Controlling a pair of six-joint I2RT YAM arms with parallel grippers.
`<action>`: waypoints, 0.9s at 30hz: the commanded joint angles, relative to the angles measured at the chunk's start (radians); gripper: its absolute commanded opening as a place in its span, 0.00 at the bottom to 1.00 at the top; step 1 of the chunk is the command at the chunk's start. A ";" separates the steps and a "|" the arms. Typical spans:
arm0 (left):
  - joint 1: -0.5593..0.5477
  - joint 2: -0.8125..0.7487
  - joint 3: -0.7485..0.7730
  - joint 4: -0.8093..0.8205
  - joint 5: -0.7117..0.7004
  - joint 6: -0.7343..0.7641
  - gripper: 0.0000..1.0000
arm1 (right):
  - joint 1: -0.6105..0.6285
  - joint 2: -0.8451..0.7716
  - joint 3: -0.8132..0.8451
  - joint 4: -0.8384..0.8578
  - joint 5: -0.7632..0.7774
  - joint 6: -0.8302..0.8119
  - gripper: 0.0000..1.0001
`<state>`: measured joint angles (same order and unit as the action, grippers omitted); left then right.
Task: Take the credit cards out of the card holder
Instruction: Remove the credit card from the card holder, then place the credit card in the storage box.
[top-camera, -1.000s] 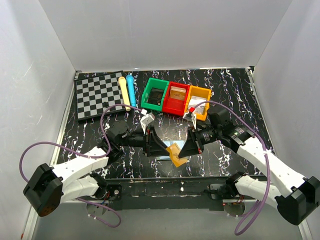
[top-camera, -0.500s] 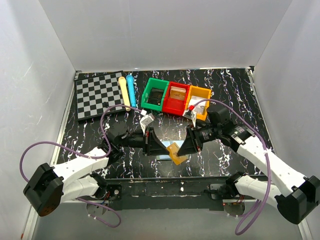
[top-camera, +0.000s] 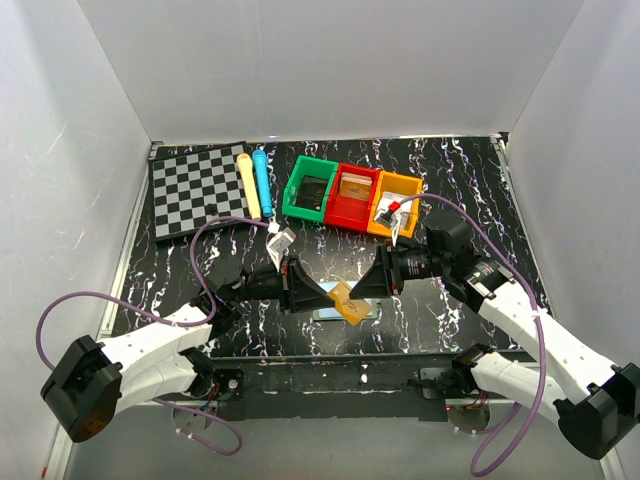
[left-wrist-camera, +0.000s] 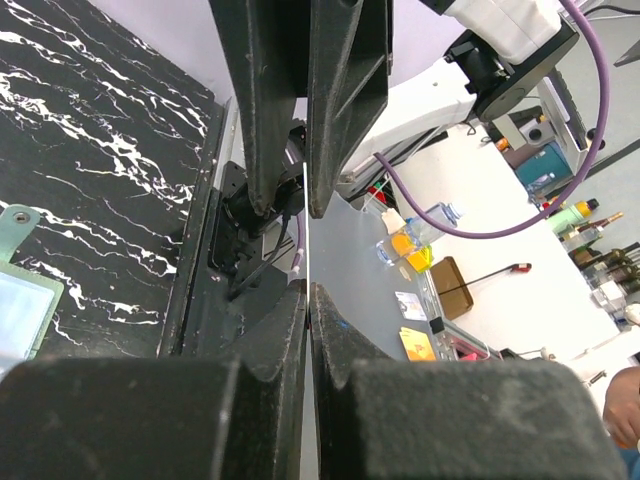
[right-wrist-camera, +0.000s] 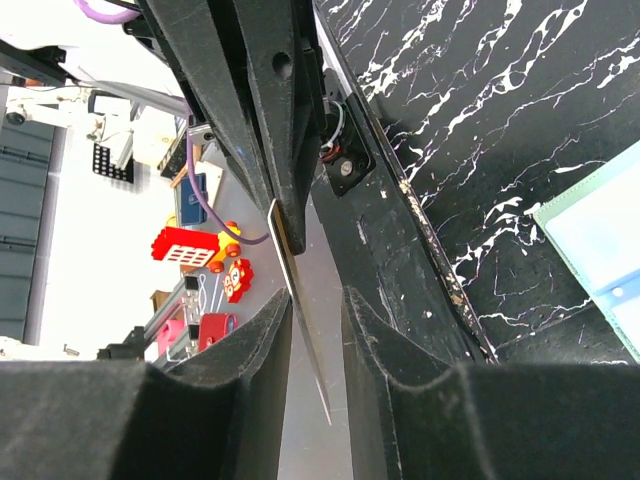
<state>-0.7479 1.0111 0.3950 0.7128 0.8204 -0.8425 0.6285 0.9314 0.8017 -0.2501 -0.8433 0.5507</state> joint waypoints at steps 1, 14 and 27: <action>0.004 -0.019 -0.028 0.059 -0.020 -0.023 0.00 | -0.007 -0.011 -0.007 0.064 -0.007 0.015 0.34; 0.007 -0.034 -0.038 0.043 -0.033 -0.020 0.00 | -0.043 -0.036 -0.006 0.023 -0.034 -0.006 0.32; 0.010 -0.028 -0.027 0.037 -0.044 -0.020 0.00 | -0.043 -0.040 -0.016 0.020 -0.080 -0.012 0.26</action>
<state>-0.7467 1.0000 0.3672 0.7414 0.7925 -0.8650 0.5892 0.9066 0.7876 -0.2390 -0.8829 0.5468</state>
